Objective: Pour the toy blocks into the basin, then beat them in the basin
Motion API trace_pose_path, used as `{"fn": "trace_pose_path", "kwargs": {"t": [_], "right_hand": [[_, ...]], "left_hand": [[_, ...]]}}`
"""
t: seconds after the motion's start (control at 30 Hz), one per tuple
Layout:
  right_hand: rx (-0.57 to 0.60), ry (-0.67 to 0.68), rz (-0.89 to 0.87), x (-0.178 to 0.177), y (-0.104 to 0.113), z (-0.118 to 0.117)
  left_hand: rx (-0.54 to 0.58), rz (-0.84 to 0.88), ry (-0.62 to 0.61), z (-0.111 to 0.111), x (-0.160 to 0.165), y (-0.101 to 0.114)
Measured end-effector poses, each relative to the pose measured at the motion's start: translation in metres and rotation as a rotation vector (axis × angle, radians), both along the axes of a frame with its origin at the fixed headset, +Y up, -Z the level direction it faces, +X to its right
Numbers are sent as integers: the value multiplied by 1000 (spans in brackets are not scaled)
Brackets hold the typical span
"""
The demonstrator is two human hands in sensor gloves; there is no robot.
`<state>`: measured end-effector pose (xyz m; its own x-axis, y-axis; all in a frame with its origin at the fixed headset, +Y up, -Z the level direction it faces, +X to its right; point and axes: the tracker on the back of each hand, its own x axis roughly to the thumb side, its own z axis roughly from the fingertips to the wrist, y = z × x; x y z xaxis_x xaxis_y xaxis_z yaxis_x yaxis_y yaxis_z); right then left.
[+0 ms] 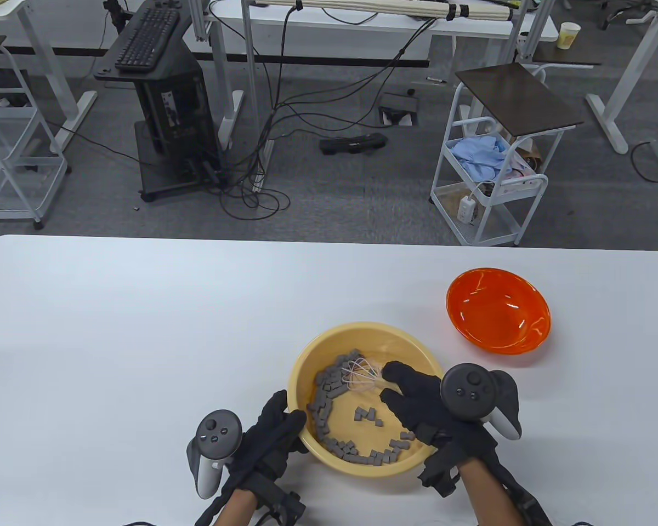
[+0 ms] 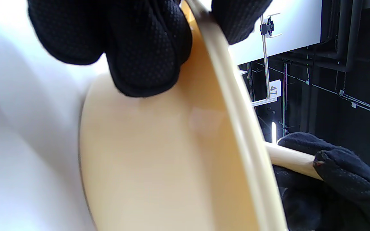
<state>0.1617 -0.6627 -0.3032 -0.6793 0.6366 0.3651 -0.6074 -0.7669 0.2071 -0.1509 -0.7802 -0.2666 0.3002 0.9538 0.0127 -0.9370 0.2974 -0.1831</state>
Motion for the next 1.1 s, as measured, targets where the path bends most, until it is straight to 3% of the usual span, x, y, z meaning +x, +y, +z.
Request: {"fn": "trace_pose_path", "kwargs": {"t": [0.43,1.1], "right_hand": [[-170,202,-193,-2,3,-1],[-34,-14,-2,38,37,6]], "left_hand": [[-1,2,-2,-1,0,-1],[-2,4,-2,-1,-1,-1]]}}
